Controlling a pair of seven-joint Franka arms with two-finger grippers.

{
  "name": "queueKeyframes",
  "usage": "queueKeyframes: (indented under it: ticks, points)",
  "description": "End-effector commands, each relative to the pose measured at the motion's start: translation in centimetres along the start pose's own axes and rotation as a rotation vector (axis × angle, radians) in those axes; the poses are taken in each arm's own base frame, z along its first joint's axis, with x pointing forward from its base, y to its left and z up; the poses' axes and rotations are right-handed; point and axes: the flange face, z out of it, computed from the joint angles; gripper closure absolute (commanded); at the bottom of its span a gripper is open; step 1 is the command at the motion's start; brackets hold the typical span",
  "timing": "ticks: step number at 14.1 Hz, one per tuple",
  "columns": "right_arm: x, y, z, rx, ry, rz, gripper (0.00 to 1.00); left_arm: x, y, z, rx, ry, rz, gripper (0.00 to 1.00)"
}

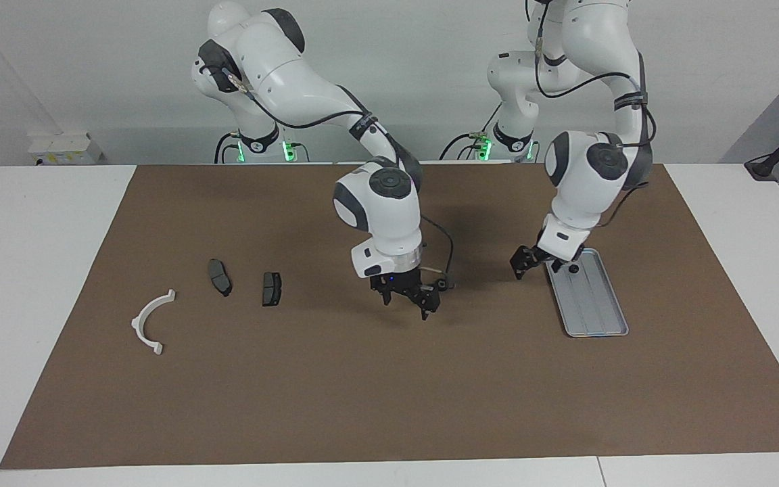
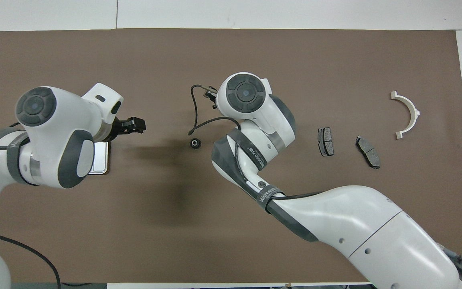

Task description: Pick bearing gear from pile to tray

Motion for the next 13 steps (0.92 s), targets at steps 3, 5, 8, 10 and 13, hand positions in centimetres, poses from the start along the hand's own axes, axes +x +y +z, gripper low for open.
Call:
queueKeyframes:
  ticks: [3, 5, 8, 10, 13]
  points:
    - [8.9, 7.4, -5.4, -0.010, -0.097, -0.195, 0.00, -1.9, 9.7, 3.9, 0.052, -0.005, -0.093, 0.01]
    - [11.2, 10.2, -7.7, -0.031, -0.112, -0.288, 0.00, -2.0, 14.1, 5.0, 0.044, 0.003, -0.149, 0.01]
    - [14.7, 15.4, -11.6, -0.060, -0.114, -0.447, 0.00, -3.7, 15.2, 6.9, 0.075, -0.012, -0.160, 0.08]
    - [16.5, 18.4, -13.8, -0.078, -0.106, -0.552, 0.00, -4.2, 15.5, 7.3, 0.072, -0.010, -0.185, 0.14]
    - [18.1, 21.7, -17.4, -0.066, -0.105, -0.630, 0.00, -5.7, 15.6, 8.2, 0.092, -0.029, -0.178, 0.17]
